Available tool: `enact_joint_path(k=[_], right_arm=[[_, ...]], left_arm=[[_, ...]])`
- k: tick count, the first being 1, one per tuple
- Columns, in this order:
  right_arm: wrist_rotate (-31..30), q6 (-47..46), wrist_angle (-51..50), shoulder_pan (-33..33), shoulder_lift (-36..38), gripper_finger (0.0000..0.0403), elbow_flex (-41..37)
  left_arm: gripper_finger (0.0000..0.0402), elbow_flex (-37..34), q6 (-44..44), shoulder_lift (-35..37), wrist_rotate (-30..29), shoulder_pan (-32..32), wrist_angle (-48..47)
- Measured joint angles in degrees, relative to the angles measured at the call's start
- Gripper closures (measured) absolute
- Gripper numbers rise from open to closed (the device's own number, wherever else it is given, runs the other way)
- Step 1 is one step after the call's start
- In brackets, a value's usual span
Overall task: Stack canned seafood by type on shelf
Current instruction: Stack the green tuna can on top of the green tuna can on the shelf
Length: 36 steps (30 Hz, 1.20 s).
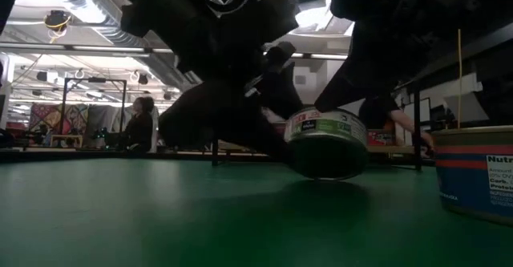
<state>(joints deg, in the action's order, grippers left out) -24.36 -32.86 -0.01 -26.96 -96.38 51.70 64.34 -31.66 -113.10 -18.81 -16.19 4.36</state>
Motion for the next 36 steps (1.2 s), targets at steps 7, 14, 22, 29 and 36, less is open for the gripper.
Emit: enact_joint_path(k=[7, 14, 22, 29, 36], right_arm=[[-0.07, 0.00, 0.08, 0.00, 0.00, 0.0402, 0.00], [-0.30, 0.00, -0.01, 0.00, 0.02, 0.0402, 0.00], [-0.52, -0.02, -0.02, 0.00, 0.13, 0.0402, 0.02], [2.34, -0.04, 0.45, 0.07, 0.11, 0.0353, 0.04], [2.10, 2.18, -0.84, 0.02, 0.59, 0.0276, 0.07]], left_arm=[[0.0135, 0.00, 1.56, 0.00, -0.26, -0.07, 3.06], [0.0196, -0.04, 1.66, -0.02, -0.92, -0.61, 3.31], [0.0268, -0.09, 1.38, -0.07, -1.81, -1.46, 3.33], [0.0256, -0.09, 1.55, -0.07, -1.28, -1.51, 3.77], [0.0253, -0.07, 1.77, -0.07, -1.44, -1.44, 4.03]])
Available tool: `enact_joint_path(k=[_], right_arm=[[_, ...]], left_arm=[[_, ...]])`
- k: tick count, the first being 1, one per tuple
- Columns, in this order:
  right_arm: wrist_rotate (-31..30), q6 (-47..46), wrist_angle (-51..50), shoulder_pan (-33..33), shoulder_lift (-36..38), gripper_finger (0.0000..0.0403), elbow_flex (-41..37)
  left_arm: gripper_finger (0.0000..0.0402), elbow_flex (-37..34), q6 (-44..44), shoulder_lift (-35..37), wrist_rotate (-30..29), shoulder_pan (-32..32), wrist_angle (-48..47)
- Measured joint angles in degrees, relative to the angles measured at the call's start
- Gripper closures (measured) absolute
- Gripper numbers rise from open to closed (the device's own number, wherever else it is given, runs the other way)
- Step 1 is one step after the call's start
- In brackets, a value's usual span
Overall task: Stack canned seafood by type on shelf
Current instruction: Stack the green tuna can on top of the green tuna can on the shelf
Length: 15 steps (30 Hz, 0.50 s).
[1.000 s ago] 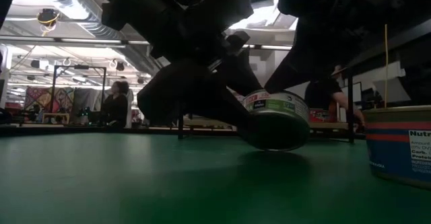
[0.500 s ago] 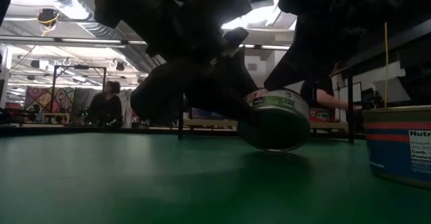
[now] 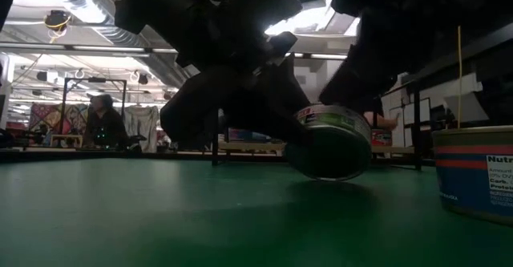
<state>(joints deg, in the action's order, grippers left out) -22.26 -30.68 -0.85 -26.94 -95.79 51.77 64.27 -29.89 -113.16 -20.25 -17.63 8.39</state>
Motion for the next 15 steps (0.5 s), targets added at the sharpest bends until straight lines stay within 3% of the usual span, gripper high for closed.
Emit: enact_joint_path(k=[3, 15], right_arm=[[0.95, 4.05, -4.96, -0.04, 2.71, 0.0263, -0.05], [-2.96, 3.99, -26.76, -0.04, 22.53, 0.0260, -0.07]], left_arm=[[0.0254, 0.09, 0.15, 0.07, -0.10, 0.00, 0.15], [0.0252, 0.13, -2.96, 0.07, -4.70, 1.14, 8.94]])
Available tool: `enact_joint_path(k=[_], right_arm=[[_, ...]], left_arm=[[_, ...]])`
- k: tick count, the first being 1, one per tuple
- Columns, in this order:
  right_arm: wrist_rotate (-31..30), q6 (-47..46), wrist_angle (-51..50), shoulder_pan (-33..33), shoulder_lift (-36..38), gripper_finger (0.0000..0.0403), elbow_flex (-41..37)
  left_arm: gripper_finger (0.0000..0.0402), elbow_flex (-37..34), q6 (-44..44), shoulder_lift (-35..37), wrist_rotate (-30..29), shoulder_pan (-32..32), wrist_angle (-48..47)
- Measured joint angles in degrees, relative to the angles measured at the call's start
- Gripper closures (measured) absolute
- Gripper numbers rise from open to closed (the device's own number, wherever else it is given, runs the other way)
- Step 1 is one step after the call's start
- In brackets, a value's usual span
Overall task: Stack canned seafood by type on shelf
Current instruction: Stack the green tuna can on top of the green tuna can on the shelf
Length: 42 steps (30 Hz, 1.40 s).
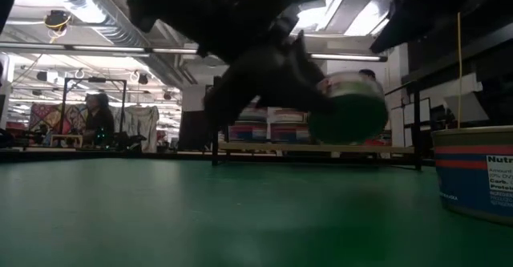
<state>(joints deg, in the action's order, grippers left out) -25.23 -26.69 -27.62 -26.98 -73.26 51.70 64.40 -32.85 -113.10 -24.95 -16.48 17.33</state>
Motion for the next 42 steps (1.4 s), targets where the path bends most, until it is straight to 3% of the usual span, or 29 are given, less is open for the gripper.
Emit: enact_joint_path(k=[9, 17, 31, 42], right_arm=[[-2.68, 0.02, -4.42, 0.00, 8.16, 0.0260, 0.00], [-3.42, 0.02, -3.45, 0.00, 10.36, 0.0260, 0.00], [-11.39, 0.21, -3.37, 0.02, 10.65, 0.0260, 0.00], [-12.91, 0.23, -3.09, 0.02, 10.63, 0.0260, 0.00]], left_arm=[[0.0250, 0.08, -9.96, 0.00, -0.37, 5.16, 13.24], [0.0249, 2.67, -16.10, 0.01, -0.26, 12.97, 13.74], [0.0249, 4.42, -17.21, 0.00, 13.84, 25.96, 13.57], [0.0249, 7.57, -18.33, -2.87, 18.91, 28.64, 14.86]])
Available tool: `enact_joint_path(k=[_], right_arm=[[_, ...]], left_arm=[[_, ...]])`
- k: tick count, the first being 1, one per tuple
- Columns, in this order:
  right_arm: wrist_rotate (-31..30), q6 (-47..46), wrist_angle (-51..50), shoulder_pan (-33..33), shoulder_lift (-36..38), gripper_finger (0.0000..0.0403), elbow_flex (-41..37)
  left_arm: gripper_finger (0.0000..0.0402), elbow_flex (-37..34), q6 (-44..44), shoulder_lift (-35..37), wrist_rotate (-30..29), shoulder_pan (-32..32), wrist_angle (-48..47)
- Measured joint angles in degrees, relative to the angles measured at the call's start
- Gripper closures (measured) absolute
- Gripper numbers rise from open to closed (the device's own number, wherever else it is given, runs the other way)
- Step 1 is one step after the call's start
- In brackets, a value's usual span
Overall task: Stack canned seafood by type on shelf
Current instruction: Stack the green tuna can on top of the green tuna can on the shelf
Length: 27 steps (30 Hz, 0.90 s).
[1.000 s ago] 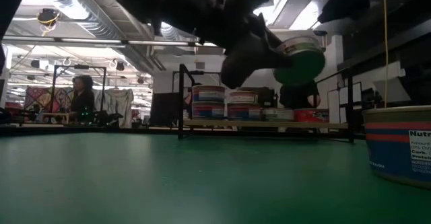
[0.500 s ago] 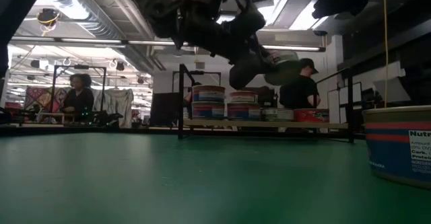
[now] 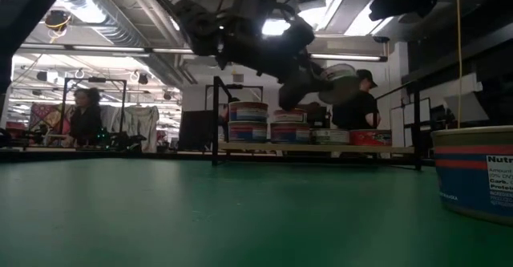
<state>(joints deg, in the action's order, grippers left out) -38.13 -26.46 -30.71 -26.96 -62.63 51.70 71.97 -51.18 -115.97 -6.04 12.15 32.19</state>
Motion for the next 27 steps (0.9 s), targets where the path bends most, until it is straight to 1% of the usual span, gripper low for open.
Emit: enact_joint_path(k=[3, 5, 8, 10, 15, 27], right_arm=[[-0.02, 0.00, 0.46, 0.00, 0.00, 0.0260, 0.00], [0.03, -0.03, 0.72, 0.00, 0.00, 0.0260, 0.00], [0.07, -0.04, 0.64, 0.00, 0.00, 0.0260, 0.00], [0.09, -0.02, 0.62, 0.00, 0.00, 0.0260, 0.00], [0.11, -0.02, 0.62, 0.00, -0.02, 0.0260, 0.00], [0.15, -0.02, 0.58, 0.00, -0.02, 0.0260, 0.00]], left_arm=[[0.0249, 4.55, -0.77, -3.64, -0.13, -0.10, -0.73], [0.0249, 7.19, -2.10, -5.59, -1.36, -0.13, -2.58], [0.0249, 9.54, -1.72, -6.59, -3.49, -0.10, -6.47], [0.0249, 9.76, -1.02, -6.61, -3.87, 0.01, -8.30], [0.0249, 9.74, -1.31, -6.72, -7.07, 0.20, -11.23], [0.0249, 9.72, -1.07, -6.72, -7.32, 2.20, -14.19]])
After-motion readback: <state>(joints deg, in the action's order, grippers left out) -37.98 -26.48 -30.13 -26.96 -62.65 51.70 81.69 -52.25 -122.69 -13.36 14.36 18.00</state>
